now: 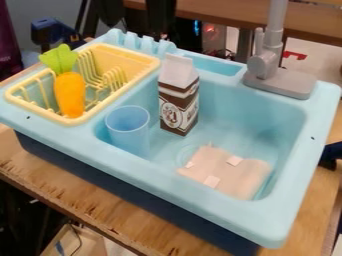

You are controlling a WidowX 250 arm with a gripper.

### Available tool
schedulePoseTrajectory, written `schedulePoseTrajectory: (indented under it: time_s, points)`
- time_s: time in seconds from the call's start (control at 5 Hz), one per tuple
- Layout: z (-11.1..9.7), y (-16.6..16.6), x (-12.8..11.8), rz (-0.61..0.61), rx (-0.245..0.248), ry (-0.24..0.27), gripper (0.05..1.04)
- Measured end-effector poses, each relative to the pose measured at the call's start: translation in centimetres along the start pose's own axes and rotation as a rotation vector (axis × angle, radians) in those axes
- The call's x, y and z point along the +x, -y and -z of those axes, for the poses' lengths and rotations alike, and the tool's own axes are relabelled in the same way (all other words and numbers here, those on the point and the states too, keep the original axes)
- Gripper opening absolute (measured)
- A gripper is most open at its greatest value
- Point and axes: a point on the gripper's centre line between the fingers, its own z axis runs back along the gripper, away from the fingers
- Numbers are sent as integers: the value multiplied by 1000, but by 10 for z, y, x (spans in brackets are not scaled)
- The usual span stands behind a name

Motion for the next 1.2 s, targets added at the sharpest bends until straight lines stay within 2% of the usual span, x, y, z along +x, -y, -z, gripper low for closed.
schedulePoseTrajectory:
  time_s: [0.2, 0.6, 0.8, 1.0, 1.2]
  points:
    - [8, 1, -2, -1, -1, -31, 1001]
    - [36, 50, -26, 97, -59, -103, 1001]
    - [54, 69, -37, 134, -78, -116, 1001]
    - [64, 78, -37, 113, -74, -77, 1001]
    - [81, 83, -34, 101, -62, -88, 1001]
